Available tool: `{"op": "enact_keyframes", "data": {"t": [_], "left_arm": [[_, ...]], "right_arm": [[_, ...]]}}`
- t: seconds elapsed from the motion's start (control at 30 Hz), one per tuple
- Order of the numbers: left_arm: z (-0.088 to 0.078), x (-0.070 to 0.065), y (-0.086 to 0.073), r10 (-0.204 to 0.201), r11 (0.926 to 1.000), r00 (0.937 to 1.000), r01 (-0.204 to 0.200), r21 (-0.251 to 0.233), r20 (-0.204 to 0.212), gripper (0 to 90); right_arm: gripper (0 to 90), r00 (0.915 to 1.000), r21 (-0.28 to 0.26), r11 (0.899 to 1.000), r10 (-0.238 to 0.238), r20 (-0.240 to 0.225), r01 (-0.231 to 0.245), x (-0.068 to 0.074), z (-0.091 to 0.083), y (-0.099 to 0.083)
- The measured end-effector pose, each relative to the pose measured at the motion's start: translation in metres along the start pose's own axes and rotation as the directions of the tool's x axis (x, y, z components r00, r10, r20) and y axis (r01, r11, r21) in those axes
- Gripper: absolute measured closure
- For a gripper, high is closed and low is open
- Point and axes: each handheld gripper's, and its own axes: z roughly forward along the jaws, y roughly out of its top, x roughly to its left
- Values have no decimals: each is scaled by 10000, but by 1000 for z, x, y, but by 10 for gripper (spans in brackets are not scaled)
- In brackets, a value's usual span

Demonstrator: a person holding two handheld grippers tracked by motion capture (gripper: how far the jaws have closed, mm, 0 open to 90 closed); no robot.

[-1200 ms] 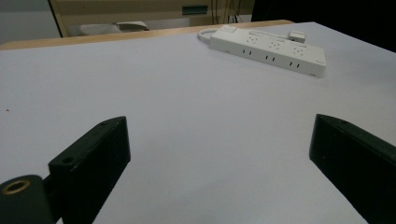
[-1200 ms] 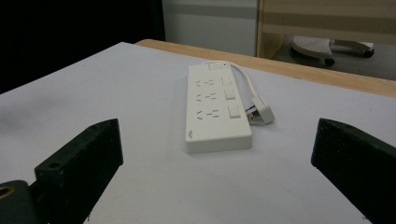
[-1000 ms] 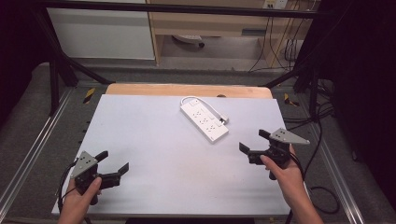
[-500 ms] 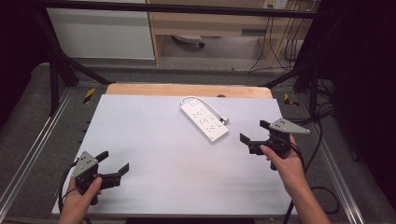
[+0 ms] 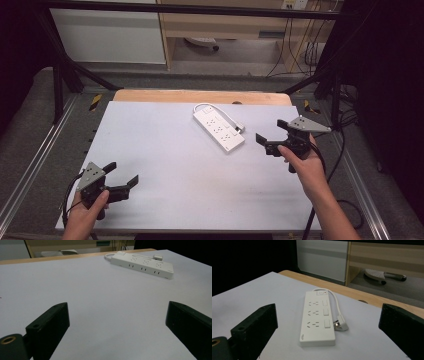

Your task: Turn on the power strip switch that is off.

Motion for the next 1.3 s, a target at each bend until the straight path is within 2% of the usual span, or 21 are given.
{"op": "enact_keyframes", "data": {"t": [0.3,0.67,0.9,1.3], "left_arm": [[1,0,-1,-11,10000,10000,11,90,39,53],[1,0,-1,-20,9999,10000,20,105,29,53],[2,0,-1,-73,9999,10000,72,120,28,53],[2,0,-1,-58,9999,10000,58,142,30,53]], "right_arm": [[28,10000,2,10000,67,-9,-67,-4,14,11],[35,9994,-90,9998,196,283,-194,-11,37,24],[38,9995,-228,9995,216,217,-211,-14,50,33],[44,9992,75,9998,159,378,-162,-17,77,41]]}}
